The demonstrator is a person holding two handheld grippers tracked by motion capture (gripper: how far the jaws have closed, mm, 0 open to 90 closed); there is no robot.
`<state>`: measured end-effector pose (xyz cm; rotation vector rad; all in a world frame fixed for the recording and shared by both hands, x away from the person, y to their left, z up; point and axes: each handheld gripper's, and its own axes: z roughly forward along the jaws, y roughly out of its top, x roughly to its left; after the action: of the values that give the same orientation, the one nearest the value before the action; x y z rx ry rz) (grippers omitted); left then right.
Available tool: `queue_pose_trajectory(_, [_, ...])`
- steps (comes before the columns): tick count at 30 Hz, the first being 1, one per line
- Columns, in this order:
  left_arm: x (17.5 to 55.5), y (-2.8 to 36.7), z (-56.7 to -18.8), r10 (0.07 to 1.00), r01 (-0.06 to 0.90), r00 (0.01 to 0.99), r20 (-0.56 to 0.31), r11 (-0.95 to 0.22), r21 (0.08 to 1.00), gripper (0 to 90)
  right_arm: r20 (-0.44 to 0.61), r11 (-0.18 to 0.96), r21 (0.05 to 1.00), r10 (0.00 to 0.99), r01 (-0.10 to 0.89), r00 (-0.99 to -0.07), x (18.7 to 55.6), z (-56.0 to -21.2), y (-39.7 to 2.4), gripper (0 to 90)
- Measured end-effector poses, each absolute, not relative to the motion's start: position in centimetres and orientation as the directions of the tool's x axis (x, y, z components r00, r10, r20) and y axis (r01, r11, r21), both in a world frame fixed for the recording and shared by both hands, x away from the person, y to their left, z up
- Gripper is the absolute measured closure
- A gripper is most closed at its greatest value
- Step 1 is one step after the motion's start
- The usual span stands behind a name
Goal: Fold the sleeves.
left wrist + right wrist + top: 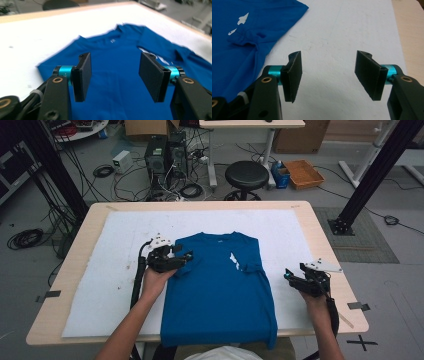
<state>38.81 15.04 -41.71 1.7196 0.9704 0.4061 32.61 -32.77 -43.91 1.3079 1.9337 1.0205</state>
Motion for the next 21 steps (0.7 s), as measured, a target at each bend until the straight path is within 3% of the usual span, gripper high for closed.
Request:
queue_pose_trajectory(5, [39.2,16.9,-42.2,0.803,0.438,0.551,-0.227,-0.048,0.898,31.1,-0.042,0.22,0.843,0.936,0.491,-0.348,32.7,-44.0,-32.8,37.3])
queue_pose_trajectory(8, [38.9,18.0,-42.2,0.803,0.41,0.553,-0.221,-0.032,0.911,26.0,-0.045,0.225,0.849,0.932,0.478,-0.358,32.9,-43.9,-32.5,33.3])
queue_pose_trajectory(14, [38.1,20.1,-42.7,0.795,0.36,0.578,-0.185,-0.044,0.932,25.9,-0.053,0.248,0.861,0.912,0.444,-0.406,33.8,-43.9,-31.4,21.5])
queue_pose_trajectory(21, [37.2,21.3,-43.0,0.788,0.289,0.602,-0.13,-0.063,0.955,25.9,-0.06,0.262,0.87,0.898,0.419,-0.437,34.7,-43.8,-30.4,20.6])
